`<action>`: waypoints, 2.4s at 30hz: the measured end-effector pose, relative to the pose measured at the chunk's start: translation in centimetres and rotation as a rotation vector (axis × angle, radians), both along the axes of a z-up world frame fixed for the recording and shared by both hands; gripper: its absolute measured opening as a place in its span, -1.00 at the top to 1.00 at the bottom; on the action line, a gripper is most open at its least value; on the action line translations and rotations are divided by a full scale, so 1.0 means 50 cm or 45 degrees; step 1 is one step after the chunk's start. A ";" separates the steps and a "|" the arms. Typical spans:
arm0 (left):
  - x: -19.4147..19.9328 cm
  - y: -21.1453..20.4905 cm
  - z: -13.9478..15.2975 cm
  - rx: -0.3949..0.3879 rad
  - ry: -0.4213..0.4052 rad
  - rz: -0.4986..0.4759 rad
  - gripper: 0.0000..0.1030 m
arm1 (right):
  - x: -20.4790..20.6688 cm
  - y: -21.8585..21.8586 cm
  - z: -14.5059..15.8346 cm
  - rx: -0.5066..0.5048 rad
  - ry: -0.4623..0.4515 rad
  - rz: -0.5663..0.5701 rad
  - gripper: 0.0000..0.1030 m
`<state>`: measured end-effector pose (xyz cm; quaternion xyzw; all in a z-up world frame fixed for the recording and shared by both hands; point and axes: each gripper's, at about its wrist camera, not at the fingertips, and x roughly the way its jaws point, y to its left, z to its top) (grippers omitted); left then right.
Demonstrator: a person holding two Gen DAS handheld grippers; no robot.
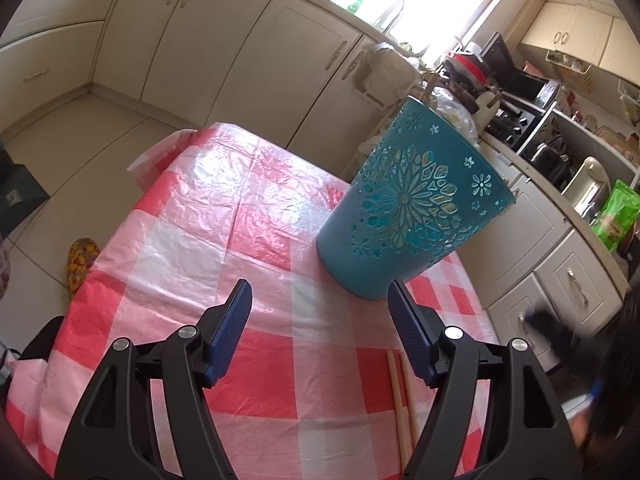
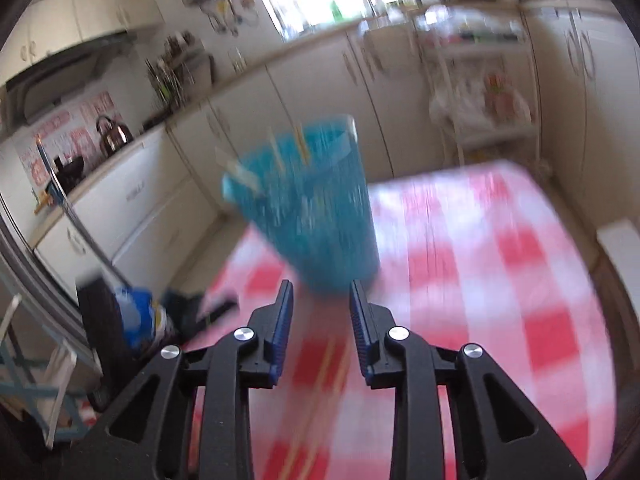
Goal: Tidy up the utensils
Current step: 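Lift the stick with the right tool over the basket and open it, then grasp a stick with the right tool while the left tool grasps the last stick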
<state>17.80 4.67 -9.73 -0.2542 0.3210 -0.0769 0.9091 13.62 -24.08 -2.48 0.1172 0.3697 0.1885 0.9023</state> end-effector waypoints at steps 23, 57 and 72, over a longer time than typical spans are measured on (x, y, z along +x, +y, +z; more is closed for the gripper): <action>-0.133 -0.158 0.035 0.419 0.109 -0.222 -0.39 | -0.098 0.013 -0.138 -0.405 0.158 0.050 0.88; -0.072 -0.281 -0.017 0.694 0.273 -0.407 0.77 | -0.085 0.022 -0.144 -0.486 0.122 0.152 0.88; -0.068 -0.247 0.032 0.603 0.144 -0.462 0.91 | -0.057 0.023 -0.136 -0.422 0.169 0.210 0.89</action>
